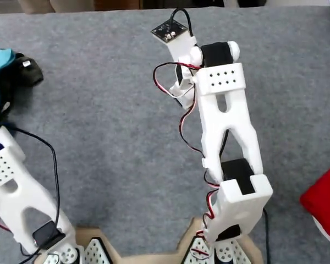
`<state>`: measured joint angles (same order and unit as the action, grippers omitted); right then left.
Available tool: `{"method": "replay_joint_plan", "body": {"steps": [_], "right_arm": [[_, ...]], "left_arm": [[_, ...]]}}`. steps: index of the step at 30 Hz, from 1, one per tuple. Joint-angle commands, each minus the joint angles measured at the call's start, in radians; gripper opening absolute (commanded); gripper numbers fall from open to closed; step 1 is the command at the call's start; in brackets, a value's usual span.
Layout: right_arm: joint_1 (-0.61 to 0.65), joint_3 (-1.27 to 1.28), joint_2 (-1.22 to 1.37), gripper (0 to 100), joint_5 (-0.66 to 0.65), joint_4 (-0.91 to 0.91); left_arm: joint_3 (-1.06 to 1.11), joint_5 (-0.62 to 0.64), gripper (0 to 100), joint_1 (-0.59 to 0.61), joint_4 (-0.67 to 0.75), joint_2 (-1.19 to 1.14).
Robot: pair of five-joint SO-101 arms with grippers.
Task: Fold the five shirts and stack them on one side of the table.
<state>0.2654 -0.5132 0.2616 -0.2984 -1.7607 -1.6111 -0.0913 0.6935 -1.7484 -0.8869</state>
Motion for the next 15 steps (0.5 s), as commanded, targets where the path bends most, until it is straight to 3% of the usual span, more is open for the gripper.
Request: {"method": "replay_joint_plan", "body": {"steps": [1, 5, 15], "right_arm": [[-0.050, 0.002, -0.010, 0.9, 0.000, -0.025], [-0.114, 0.002, -0.015, 0.9, 0.000, -0.025], [-0.335, 0.004, -0.223, 0.9, -0.008, -0.025]], "left_arm": [[0.023, 0.032, 2, -0.068, -0.012, 0.197], [0.236, 0.051, 2, -0.163, -0.014, 0.387], [1.046, 0.046, 2, -0.508, -0.012, 0.966]]}}
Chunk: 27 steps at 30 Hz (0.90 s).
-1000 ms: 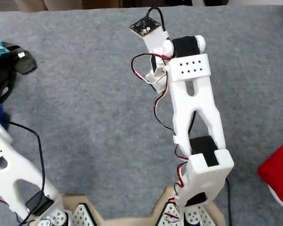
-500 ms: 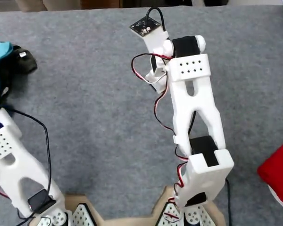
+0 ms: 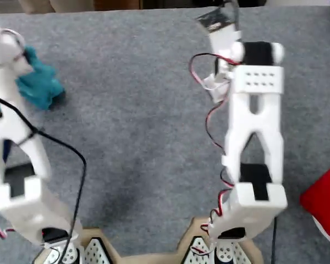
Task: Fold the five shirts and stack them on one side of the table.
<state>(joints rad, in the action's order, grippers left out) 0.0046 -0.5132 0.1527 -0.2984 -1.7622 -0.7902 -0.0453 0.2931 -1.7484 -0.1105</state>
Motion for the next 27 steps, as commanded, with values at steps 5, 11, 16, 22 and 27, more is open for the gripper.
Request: {"method": "replay_joint_plan", "body": {"steps": [5, 11, 16, 22, 27], "right_arm": [[-0.237, 0.004, -0.246, 0.8, -0.008, -0.023], [-0.421, 0.127, -0.394, 0.8, -0.015, -0.021], [-0.495, 0.378, -0.518, 0.8, -0.086, -0.021], [-0.501, 0.676, -0.685, 0.8, -0.087, -0.018], [-0.498, 0.825, -0.771, 0.8, -0.087, 0.034]], "left_arm": [[0.563, -0.003, 2, -0.334, -0.011, 0.358], [0.678, 0.003, 2, -0.580, -0.009, 0.403], [0.678, -0.003, 2, -0.792, -0.009, 0.404], [0.680, -0.003, 2, -0.950, -0.009, 0.401], [0.678, 0.023, 15, -0.908, -0.009, 0.403]]}}
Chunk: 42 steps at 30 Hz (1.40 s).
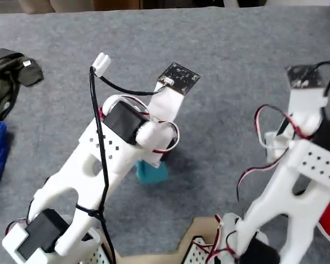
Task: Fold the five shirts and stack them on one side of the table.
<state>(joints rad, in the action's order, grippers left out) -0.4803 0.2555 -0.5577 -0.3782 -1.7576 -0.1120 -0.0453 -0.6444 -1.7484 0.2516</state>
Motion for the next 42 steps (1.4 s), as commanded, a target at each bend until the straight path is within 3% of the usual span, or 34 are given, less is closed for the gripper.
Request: {"method": "replay_joint_plan", "body": {"steps": [1, 4, 11, 17, 21, 27, 35, 42], "right_arm": [[-0.008, 0.074, -0.068, 0.8, -0.008, 0.037], [-0.007, 0.099, -0.074, 0.8, -0.008, 0.058], [0.035, 0.099, -0.074, 0.8, -0.005, 0.086], [0.226, 0.093, -0.074, 0.8, 0.066, 0.040], [0.372, 0.093, -0.074, 0.8, 0.153, 0.038], [0.489, 0.074, -0.074, 0.8, 0.259, 0.038], [0.490, -0.102, -0.074, 0.8, 0.285, -0.026], [0.489, -0.065, -0.074, 0.8, 0.284, -0.028]], "left_arm": [[-0.002, 0.055, 20, 0.057, -0.009, 0.042], [-0.031, 0.149, 30, 0.147, -0.009, 0.042], [-0.120, 0.106, 31, 0.281, -0.009, 0.041], [-0.077, 0.084, 31, 0.506, -0.006, 0.025], [0.018, 0.091, 31, 0.601, 0.087, -0.030], [0.121, 0.150, 23, 0.669, 0.328, -0.202], [0.124, 0.100, 17, 0.723, 0.307, -0.438], [0.104, 0.095, 16, 0.724, 0.348, -0.549]]}}
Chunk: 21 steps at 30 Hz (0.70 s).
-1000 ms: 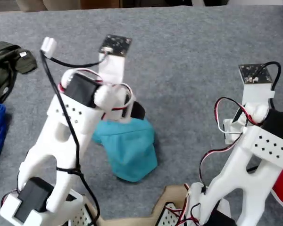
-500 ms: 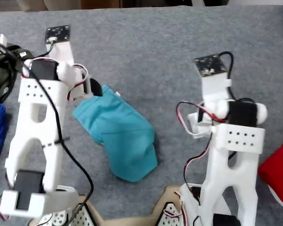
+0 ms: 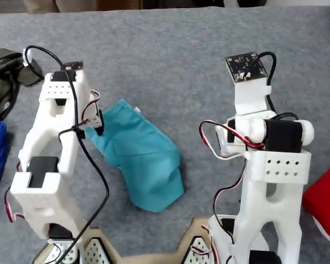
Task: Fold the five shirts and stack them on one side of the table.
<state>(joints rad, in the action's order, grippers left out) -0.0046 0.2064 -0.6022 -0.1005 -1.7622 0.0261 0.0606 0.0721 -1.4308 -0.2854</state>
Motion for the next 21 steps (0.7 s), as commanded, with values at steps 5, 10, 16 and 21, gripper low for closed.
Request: {"method": "replay_joint_plan", "body": {"steps": [5, 10, 16, 21], "right_arm": [[0.016, 0.028, -0.030, 0.8, 0.006, -0.023], [0.015, 0.033, -0.030, 0.8, 0.034, -0.021], [0.018, 0.033, -0.030, 0.8, 0.080, -0.021], [0.018, 0.033, -0.030, 0.8, 0.092, -0.021]], "left_arm": [[-0.035, -0.008, 15, 0.008, 0.114, -0.082], [-0.035, -0.005, 9, 0.003, 0.146, -0.091], [-0.072, -0.003, 2, 0.009, 0.140, -0.091], [-0.236, -0.003, 2, 0.020, 0.000, -0.090]]}}
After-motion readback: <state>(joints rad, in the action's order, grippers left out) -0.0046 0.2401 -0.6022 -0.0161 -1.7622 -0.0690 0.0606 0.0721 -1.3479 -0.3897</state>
